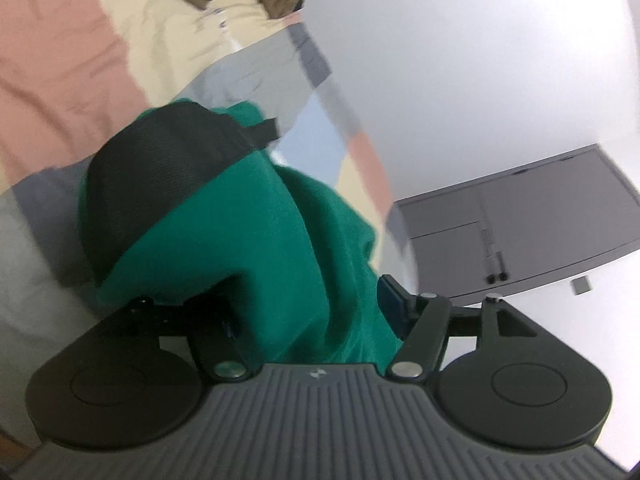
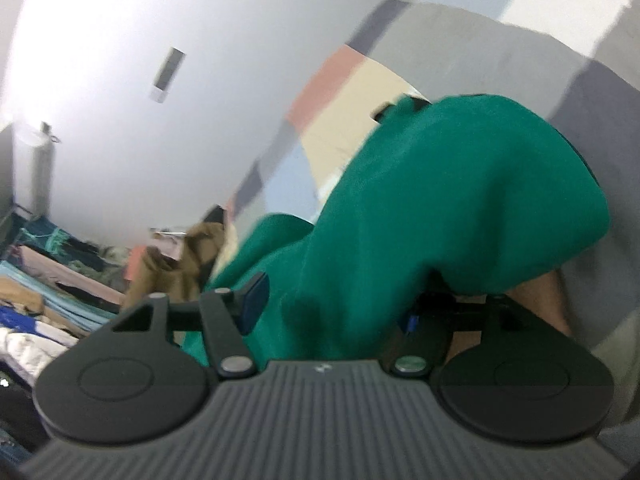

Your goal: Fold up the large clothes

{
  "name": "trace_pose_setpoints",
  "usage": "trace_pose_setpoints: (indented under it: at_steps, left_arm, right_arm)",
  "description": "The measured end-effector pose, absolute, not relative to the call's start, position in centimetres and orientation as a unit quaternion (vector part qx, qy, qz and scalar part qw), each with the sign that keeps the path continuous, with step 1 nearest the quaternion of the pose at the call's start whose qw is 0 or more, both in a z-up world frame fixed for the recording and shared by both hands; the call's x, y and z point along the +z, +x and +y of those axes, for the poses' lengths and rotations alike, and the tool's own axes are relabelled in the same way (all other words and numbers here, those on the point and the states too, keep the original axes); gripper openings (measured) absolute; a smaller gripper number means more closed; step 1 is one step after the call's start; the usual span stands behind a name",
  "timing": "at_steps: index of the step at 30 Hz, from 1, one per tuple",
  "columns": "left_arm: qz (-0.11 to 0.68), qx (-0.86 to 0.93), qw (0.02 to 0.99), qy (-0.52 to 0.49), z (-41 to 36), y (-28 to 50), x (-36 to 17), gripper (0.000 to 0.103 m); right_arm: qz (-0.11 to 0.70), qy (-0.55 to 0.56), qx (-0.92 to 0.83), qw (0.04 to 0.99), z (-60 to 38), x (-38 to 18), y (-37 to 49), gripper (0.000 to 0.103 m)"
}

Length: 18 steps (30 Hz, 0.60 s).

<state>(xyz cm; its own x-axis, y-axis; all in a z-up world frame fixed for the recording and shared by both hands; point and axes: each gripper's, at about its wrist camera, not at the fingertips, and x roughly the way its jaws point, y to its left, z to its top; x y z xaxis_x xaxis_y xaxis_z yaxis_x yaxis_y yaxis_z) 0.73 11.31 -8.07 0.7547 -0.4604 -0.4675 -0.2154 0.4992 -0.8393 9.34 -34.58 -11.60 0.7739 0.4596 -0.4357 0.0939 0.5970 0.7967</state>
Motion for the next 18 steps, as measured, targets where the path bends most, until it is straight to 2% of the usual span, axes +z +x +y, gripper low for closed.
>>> trace_pose_setpoints:
  at_steps: [4,9,18]
  left_arm:
    - [0.323,-0.094,0.815,-0.471,10.9,2.8,-5.6,0.070]
    - [0.289,-0.128,0.872,-0.374,9.6,7.6,-2.2,0.074]
    - [0.274,-0.090,0.932,-0.220,7.6,16.2,-3.5,0.074]
  right_arm:
    - [0.284,0.419,0.133,0.852,-34.6,-9.8,11.8,0.067]
    - [0.235,0.374,0.144,0.886,-34.2,-8.3,16.6,0.067]
    - [0.228,0.292,0.132,0.919,-33.3,-9.3,23.7,0.066]
